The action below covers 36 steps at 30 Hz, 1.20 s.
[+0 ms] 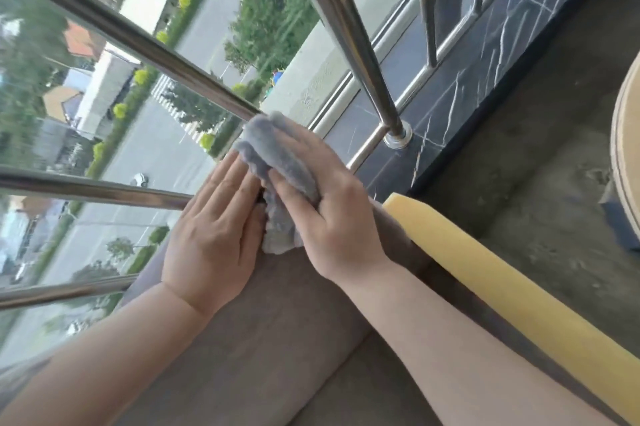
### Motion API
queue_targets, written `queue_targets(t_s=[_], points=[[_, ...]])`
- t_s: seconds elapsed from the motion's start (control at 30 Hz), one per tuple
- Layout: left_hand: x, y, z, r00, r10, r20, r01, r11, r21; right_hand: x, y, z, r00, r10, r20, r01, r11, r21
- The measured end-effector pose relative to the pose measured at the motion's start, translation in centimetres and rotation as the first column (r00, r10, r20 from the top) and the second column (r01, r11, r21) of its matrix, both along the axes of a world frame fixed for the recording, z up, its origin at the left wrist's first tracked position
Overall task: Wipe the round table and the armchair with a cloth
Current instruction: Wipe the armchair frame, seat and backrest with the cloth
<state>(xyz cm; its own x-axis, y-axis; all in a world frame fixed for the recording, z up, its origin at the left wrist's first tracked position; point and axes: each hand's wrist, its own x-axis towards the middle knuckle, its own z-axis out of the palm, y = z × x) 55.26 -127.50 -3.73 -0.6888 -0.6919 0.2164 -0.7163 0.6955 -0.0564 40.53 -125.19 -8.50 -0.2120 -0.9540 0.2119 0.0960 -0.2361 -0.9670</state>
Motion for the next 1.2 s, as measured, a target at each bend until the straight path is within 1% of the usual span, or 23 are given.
queue_targets(t_s=[0.07, 0.13, 0.2, 0.27, 0.33, 0.37, 0.43, 0.5, 0.53, 0.57, 0.6, 0.67, 0.7, 0.77, 0.83, 0.87, 0.9, 0.93, 1.0, 1.03, 1.07, 1.13, 1.2], points=[[-0.2, -0.1, 0.3, 1.0, -0.005, 0.004, 0.005, 1.0, 0.022, -1.1, 0.8, -2.0, 0.996, -0.076, 0.036, 0.068, 0.979, 0.194], [-0.3, -0.2, 0.3, 1.0, 0.008, 0.017, -0.008, 1.0, 0.022, -2.0, 0.6, -2.3, 0.998, -0.066, 0.023, 0.052, 0.921, 0.385], [0.0, -0.2, 0.1, 1.0, 0.011, 0.013, -0.011, 1.0, 0.014, -1.7, -0.9, -0.3, 0.999, -0.02, -0.033, 0.031, 0.926, 0.377], [0.2, -0.2, -0.2, 1.0, -0.003, 0.023, 0.002, 1.0, 0.007, -0.4, -2.0, 2.4, 0.991, -0.028, -0.128, 0.052, 0.981, 0.189], [0.3, -0.1, -0.2, 1.0, -0.008, 0.019, 0.008, 1.0, 0.017, 0.9, -1.1, 1.9, 0.991, -0.09, -0.096, 0.099, 0.99, 0.099], [0.2, -0.1, 0.0, 1.0, -0.002, 0.013, 0.002, 1.0, 0.02, 0.8, -0.2, 0.6, 0.99, -0.137, -0.038, 0.14, 0.982, 0.13], [-0.2, 0.1, 0.3, 1.0, 0.02, 0.011, -0.02, 1.0, 0.018, -0.7, 1.5, -2.7, 0.972, -0.229, 0.06, 0.2, 0.928, 0.313], [-0.4, 0.2, 0.3, 1.0, 0.026, 0.006, -0.026, 0.999, 0.023, -2.1, 1.6, -3.8, 0.966, -0.214, 0.146, 0.114, 0.858, 0.501], [-0.2, 0.1, 0.2, 1.0, 0.015, 0.007, -0.015, 0.999, 0.032, -2.2, 0.7, -3.1, 0.976, -0.167, 0.138, 0.073, 0.854, 0.515], [0.0, 0.1, 0.1, 1.0, -0.009, 0.014, 0.008, 0.999, 0.041, -1.9, -0.5, -1.8, 0.988, -0.126, 0.092, 0.069, 0.882, 0.466], [0.2, -0.1, 0.0, 0.999, -0.041, 0.026, 0.04, 0.998, 0.047, -1.3, -1.5, 0.1, 0.992, -0.118, 0.054, 0.091, 0.929, 0.358], [0.5, -0.1, 0.1, 0.995, -0.087, 0.052, 0.083, 0.995, 0.062, 0.6, -1.8, 2.1, 0.987, -0.16, 0.033, 0.153, 0.977, 0.146], [0.5, -0.1, 0.2, 0.994, -0.093, 0.061, 0.089, 0.994, 0.071, 1.0, -1.4, 1.2, 0.982, -0.185, 0.048, 0.177, 0.975, 0.133], [0.1, 0.0, 0.3, 0.994, -0.079, 0.075, 0.074, 0.995, 0.063, -0.4, 0.1, -2.8, 0.97, -0.221, 0.103, 0.185, 0.941, 0.282], [-0.1, -0.1, 0.3, 0.993, -0.063, 0.095, 0.059, 0.997, 0.045, -2.6, 0.9, -6.1, 0.965, -0.208, 0.159, 0.093, 0.839, 0.536], [-0.1, -0.1, 0.2, 0.993, -0.062, 0.102, 0.058, 0.998, 0.04, -3.3, 0.4, -6.4, 0.979, -0.149, 0.138, 0.034, 0.79, 0.612], [0.0, -0.1, 0.2, 0.993, -0.061, 0.105, 0.058, 0.998, 0.038, -3.4, -0.3, -5.7, 0.993, -0.083, 0.081, 0.014, 0.774, 0.633], [0.1, 0.0, 0.2, 0.993, -0.062, 0.104, 0.058, 0.998, 0.037, -3.0, -1.0, -4.2, 0.998, -0.045, 0.036, 0.016, 0.811, 0.585], [0.1, -0.1, 0.2, 0.994, -0.072, 0.087, 0.07, 0.997, 0.035, -1.1, -1.5, -1.1, 0.994, -0.094, 0.059, 0.068, 0.935, 0.347], [0.2, -0.1, 0.2, 0.993, -0.073, 0.089, 0.07, 0.997, 0.041, -0.5, -1.0, -0.8, 0.989, -0.119, 0.082, 0.092, 0.955, 0.282], [0.2, 0.0, 0.2, 0.993, -0.073, 0.092, 0.069, 0.996, 0.048, -0.4, -0.3, -2.1, 0.983, -0.145, 0.11, 0.106, 0.947, 0.303], [0.1, -0.1, 0.2, 0.993, -0.071, 0.093, 0.067, 0.997, 0.041, -2.2, 0.6, -5.6, 0.973, -0.167, 0.158, 0.066, 0.861, 0.505], [-0.1, 0.0, 0.1, 0.994, -0.061, 0.096, 0.057, 0.998, 0.038, -4.2, 0.1, -7.1, 0.986, -0.094, 0.139, -0.033, 0.704, 0.709]])
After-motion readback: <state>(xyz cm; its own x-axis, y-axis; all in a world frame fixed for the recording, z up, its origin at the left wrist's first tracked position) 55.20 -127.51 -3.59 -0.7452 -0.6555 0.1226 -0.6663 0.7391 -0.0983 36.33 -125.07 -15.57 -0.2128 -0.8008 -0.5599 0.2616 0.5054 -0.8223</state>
